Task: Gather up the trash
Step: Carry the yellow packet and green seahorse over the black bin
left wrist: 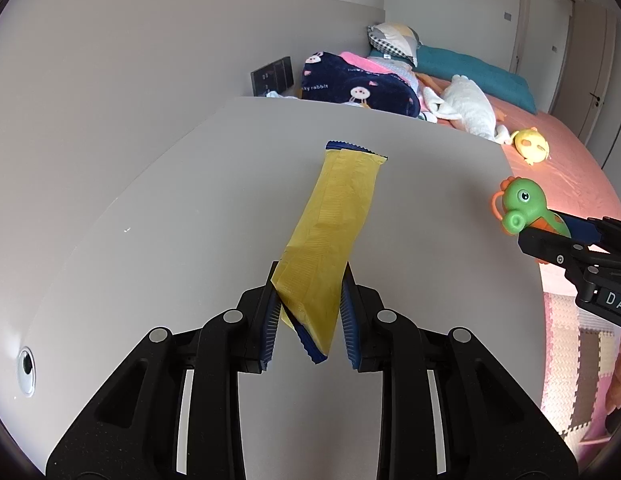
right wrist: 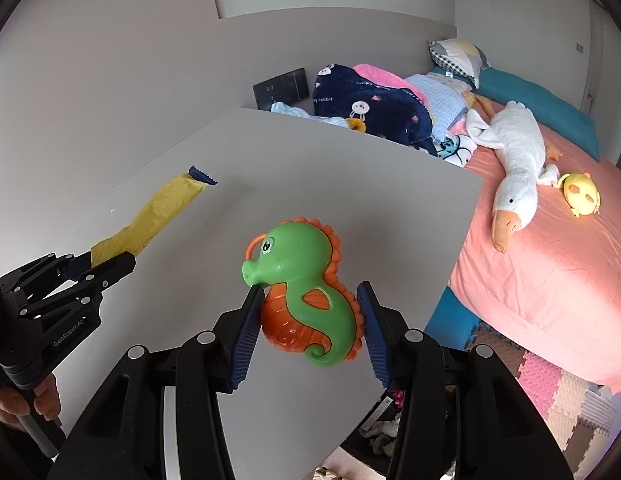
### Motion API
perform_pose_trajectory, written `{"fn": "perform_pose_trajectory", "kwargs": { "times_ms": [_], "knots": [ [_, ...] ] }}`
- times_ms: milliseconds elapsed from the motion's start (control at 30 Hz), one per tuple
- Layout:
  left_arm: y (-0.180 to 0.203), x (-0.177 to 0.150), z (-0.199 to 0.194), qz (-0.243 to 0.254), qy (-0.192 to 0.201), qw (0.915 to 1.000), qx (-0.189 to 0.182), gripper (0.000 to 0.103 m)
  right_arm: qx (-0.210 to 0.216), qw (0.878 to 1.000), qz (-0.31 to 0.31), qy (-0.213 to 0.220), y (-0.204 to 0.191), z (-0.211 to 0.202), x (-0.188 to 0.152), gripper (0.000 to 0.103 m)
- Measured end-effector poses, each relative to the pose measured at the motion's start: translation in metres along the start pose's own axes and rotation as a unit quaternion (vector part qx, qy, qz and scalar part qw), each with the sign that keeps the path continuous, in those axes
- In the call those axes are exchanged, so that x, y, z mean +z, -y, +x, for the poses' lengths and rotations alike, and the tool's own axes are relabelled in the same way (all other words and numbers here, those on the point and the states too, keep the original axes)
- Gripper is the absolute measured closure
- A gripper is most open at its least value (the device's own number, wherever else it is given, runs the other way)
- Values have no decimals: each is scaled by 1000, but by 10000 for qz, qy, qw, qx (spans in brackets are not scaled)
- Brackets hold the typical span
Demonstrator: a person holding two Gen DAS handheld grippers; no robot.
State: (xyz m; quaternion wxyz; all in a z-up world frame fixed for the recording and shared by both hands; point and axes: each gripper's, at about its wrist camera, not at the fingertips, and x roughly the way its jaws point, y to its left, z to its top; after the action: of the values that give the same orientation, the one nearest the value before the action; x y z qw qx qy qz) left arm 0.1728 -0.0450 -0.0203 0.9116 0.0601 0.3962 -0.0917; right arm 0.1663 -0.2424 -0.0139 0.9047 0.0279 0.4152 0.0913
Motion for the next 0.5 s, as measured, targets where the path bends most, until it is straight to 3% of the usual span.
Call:
{"fn": "perform_pose_trajectory", "kwargs": {
  "times_ms": [500],
  "knots": [
    [59, -5, -44, 175, 144, 9995, -235, 76, -23, 9997, 156, 193, 34, -60, -24, 54]
  ]
}}
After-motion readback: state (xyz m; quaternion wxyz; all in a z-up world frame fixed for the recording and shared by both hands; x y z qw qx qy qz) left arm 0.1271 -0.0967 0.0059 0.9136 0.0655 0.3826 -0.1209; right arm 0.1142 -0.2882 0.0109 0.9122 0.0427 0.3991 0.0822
